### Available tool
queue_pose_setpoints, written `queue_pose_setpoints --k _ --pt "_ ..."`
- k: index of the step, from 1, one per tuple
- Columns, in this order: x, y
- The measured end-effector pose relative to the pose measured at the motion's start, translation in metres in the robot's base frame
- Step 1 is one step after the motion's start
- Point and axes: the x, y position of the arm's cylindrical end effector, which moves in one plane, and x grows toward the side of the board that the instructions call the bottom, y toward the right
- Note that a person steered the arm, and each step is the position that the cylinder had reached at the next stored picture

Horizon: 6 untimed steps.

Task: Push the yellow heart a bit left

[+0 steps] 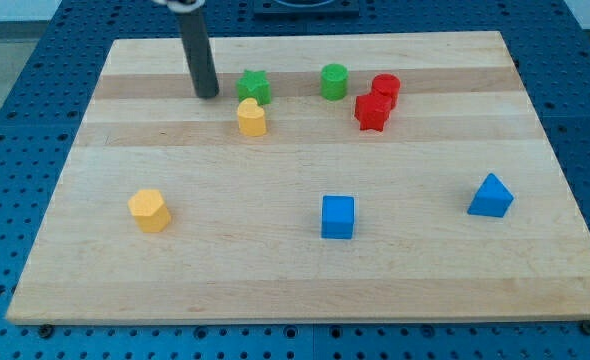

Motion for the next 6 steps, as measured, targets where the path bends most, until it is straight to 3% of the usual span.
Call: queue_pose_setpoints --k 1,2,5,6 --pt "0.049 0.009" --pt "0.056 0.062" --pt "0.015 0.140" --pt "0.010 0.105"
